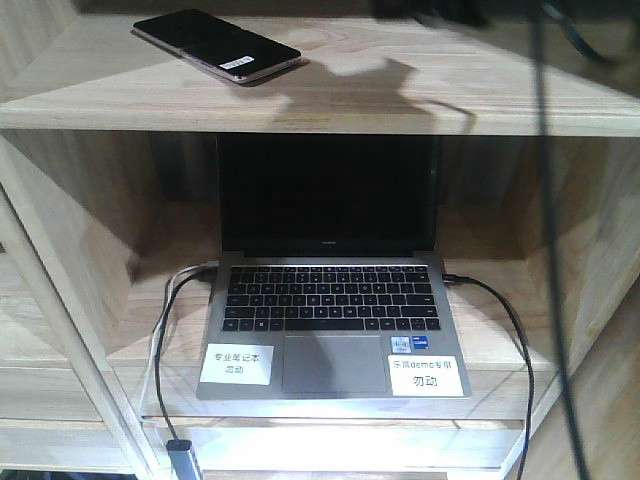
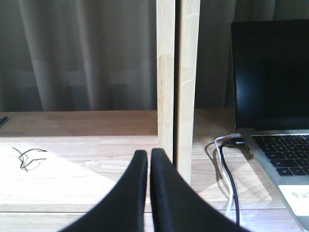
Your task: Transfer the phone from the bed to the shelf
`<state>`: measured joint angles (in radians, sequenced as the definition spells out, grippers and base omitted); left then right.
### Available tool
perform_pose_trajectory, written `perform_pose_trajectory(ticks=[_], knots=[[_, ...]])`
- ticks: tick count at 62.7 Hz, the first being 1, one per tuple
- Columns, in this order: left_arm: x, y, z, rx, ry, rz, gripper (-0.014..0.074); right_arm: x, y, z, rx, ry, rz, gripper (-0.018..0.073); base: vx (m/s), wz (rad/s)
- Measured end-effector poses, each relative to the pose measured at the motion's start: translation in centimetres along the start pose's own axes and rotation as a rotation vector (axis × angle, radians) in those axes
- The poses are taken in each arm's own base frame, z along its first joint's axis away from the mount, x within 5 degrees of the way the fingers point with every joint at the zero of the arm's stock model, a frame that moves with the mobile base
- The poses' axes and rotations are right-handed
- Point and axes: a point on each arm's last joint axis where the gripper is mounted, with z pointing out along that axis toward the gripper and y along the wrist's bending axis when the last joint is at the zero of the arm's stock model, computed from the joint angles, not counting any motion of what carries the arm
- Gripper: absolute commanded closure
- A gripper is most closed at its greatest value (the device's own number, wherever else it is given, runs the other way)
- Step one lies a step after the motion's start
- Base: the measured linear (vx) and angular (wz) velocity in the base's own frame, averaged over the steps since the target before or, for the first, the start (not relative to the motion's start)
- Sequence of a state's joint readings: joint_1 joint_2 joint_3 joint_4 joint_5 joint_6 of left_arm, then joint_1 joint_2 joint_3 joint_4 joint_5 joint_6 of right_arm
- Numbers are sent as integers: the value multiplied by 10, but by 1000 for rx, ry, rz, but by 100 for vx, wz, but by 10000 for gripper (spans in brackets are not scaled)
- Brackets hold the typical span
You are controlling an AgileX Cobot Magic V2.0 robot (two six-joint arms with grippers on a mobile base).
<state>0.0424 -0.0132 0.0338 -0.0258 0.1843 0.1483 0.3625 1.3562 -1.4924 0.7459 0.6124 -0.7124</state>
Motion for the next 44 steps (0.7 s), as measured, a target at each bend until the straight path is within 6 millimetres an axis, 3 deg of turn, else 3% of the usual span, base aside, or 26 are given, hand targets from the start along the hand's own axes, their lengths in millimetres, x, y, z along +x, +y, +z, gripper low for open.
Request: perform_pose_trajectory(ticks=[21, 44], knots=[[0, 0, 0, 0, 0, 0, 595, 42, 29, -79, 83, -95, -19, 565, 0, 0], [0, 0, 0, 0, 0, 0, 595, 115, 59, -148, 133, -169, -24, 565, 0, 0]])
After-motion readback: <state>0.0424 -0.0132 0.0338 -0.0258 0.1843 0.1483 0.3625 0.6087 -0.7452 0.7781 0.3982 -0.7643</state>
